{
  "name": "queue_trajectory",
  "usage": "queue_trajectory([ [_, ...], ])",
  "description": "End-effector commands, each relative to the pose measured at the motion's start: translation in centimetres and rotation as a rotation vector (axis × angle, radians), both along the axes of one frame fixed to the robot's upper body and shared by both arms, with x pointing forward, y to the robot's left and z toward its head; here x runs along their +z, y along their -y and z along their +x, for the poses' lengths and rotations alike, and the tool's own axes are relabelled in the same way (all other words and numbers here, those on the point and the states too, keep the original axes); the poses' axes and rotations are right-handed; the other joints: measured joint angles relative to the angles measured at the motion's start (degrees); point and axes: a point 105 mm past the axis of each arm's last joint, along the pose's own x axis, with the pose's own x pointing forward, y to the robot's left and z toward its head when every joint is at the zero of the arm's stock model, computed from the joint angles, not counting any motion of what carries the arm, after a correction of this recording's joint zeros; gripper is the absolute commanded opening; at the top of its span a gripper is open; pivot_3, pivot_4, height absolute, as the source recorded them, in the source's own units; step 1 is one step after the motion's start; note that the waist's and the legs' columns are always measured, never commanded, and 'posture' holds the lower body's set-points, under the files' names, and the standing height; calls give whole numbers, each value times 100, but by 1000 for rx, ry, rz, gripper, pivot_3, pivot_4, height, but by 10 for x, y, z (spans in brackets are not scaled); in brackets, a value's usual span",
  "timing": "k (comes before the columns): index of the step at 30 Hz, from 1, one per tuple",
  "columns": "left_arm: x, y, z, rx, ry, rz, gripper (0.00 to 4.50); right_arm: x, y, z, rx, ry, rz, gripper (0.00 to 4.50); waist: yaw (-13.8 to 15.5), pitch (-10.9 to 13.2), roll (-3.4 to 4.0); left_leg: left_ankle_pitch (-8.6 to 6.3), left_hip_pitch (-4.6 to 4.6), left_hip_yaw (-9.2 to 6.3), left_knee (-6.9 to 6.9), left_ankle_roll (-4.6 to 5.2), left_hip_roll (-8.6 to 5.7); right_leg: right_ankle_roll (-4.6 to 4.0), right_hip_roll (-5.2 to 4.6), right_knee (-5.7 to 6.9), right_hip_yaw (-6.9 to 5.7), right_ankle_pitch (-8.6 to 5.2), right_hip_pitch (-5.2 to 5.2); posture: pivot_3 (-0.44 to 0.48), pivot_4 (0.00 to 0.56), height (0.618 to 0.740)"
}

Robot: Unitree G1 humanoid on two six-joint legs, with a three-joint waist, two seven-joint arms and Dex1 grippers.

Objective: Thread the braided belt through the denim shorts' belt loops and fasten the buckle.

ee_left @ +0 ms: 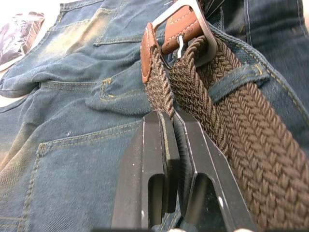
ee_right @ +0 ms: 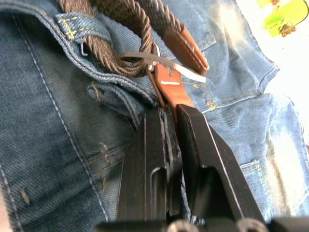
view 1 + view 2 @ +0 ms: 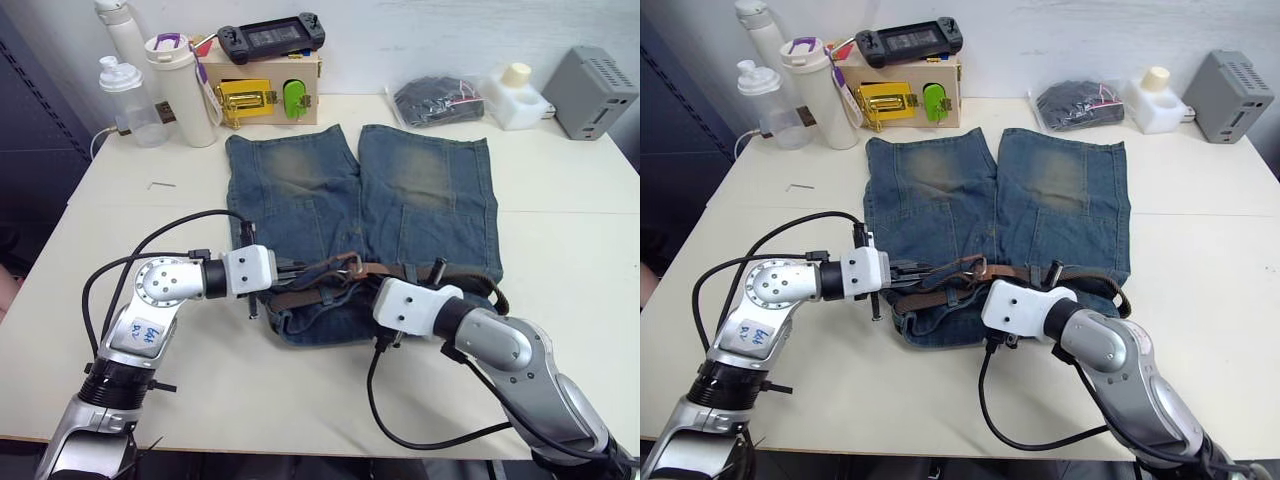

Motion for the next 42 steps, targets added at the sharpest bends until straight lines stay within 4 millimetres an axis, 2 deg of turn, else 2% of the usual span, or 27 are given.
queue_trajectory([
  [1,12,-3,1,-16,92,87,0,6,-2,-1,2,36,5,53,2,0,0,0,0,0,0,0,-1,0,0,1,0,0,0,0,150,645],
  [10,22,3,-2,-53,194,200,0,5,-2,0,3,28,7,53,-5,0,0,0,-1,1,1,0,-4,0,0,8,2,0,-6,0,150,645],
  [15,33,12,-10,-112,233,170,0,4,-3,1,2,15,13,53,-4,0,0,0,-3,1,3,0,-4,0,1,12,3,0,-9,0,150,645],
  [19,30,7,-12,-122,222,220,0,3,-4,2,5,7,11,53,-10,-1,0,0,-3,1,3,0,-4,0,1,14,3,0,-10,0,150,645],
  [28,37,4,-12,-128,241,240,0,2,-5,3,6,2,7,53,-7,-2,-2,0,-6,1,7,0,-8,0,1,25,4,0,-16,0,150,645],
  [36,32,8,-9,-128,245,260,0,3,-9,-2,37,8,8,53,-13,-8,-12,0,-17,7,11,0,-14,0,-1,58,11,0,-44,0,150,645],
  [39,26,9,-9,-131,228,274,0,3,-9,-3,41,11,7,53,-29,-9,-14,-8,-55,15,53,-1,-15,-1,-8,111,25,0,-89,0,150,645],
  [42,22,9,-8,-132,218,286,0,3,-9,-3,43,13,9,53,-37,-9,-13,-12,-61,14,70,-1,-15,-2,-8,121,25,-1,-92,0,150,645],
])
